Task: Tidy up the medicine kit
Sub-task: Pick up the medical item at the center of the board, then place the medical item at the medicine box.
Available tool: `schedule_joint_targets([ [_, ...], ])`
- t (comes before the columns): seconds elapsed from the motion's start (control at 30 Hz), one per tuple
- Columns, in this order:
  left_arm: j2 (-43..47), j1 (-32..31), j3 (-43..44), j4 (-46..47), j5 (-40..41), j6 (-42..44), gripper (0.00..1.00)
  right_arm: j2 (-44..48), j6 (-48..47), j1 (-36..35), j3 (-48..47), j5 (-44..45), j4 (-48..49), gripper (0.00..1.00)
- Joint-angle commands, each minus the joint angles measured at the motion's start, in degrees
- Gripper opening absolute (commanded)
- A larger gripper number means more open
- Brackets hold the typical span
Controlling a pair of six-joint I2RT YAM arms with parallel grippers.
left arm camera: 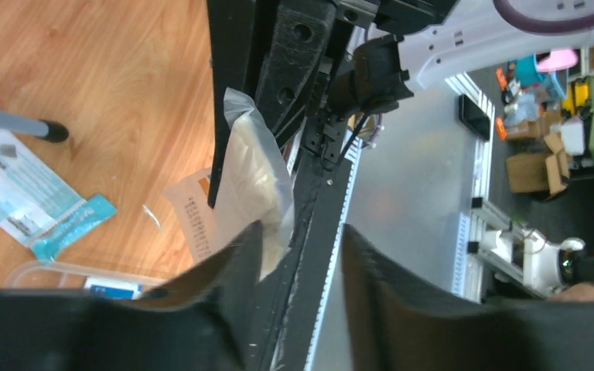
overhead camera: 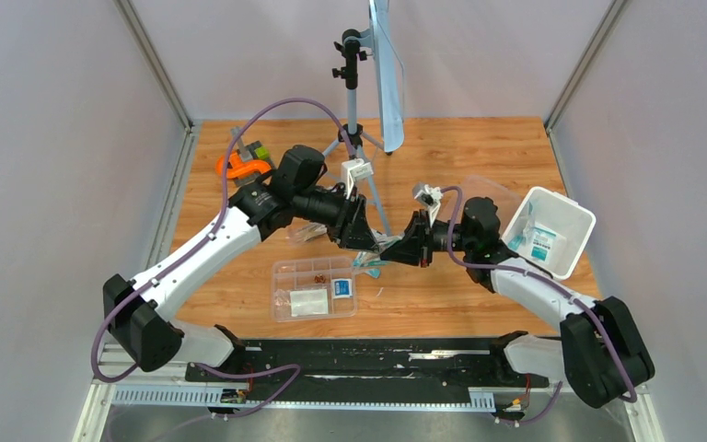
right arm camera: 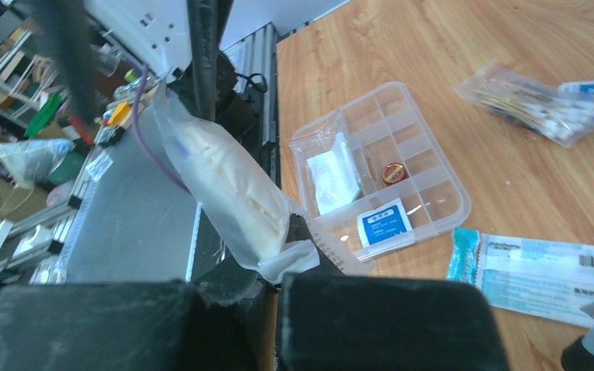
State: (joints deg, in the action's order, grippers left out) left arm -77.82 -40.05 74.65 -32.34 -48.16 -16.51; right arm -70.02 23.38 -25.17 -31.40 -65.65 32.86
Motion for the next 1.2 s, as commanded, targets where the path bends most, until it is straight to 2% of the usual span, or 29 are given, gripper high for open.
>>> schedule_joint_targets([
  [0.0,-0.5,-0.2,1.5,-2.4,6.5,0.7,0.77,4.4,-7.1,0.4,-1.8,9.5,-10.3,0.0],
  [0.07,-0.3,0.1,2.3,-3.3,10.5,0.7,0.96,6.9,-10.2,1.5,-2.6,15.9,-17.5,0.0],
  [0.1,-0.1,0.6,2.3,-3.3,11.8,0.4,0.98,8.5,-11.6,2.6,-2.9,19.7,-21.0,0.0],
  [0.27,1.5,4.6,-1.5,3.0,11.1,-4.9,1.0,19.5,-9.4,15.1,-3.3,36.2,-32.0,0.0],
  [0.4,0.9,6.0,-3.3,4.5,11.3,-6.7,1.0,26.3,-5.5,22.0,-6.3,58.2,-43.0,0.0],
  [0.5,0.8,6.2,-3.8,4.5,12.1,-7.0,1.0,28.0,-3.4,26.3,-8.3,69.5,-50.0,0.0],
  [0.6,1.0,6.5,-4.1,4.3,13.2,-6.9,1.0,27.6,-0.8,32.7,-9.0,71.7,-53.0,0.0],
  [0.73,1.4,7.1,-4.3,3.1,14.0,-6.2,1.0,27.0,4.4,42.9,-9.0,67.4,-53.1,0.0],
  [0.9,2.5,7.8,-5.5,2.2,16.1,-6.1,1.0,23.9,7.0,49.7,-9.0,69.1,-52.5,0.01],
  [0.93,2.6,7.9,-5.8,2.2,16.4,-6.2,1.0,23.3,7.4,50.2,-8.8,70.0,-52.0,0.08],
  [0.97,2.7,8.2,-6.0,2.1,17.1,-6.5,1.0,22.8,7.3,50.6,-8.6,70.3,-51.2,0.2],
  [1.03,2.6,8.6,-6.4,2.0,18.1,-7.1,1.0,21.5,6.3,50.7,-9.1,69.4,-49.6,0.56],
  [1.07,2.5,8.7,-6.6,1.9,18.5,-7.2,1.0,20.8,5.7,50.7,-9.8,68.2,-49.4,0.71],
  [1.1,2.4,8.9,-6.6,1.6,19.4,-7.5,1.0,20.0,4.7,50.7,-10.7,67.0,-49.4,0.79],
  [1.17,2.2,9.4,-7.0,1.0,21.0,-7.8,1.0,20.0,4.1,50.7,-12.0,64.6,-49.7,0.83],
])
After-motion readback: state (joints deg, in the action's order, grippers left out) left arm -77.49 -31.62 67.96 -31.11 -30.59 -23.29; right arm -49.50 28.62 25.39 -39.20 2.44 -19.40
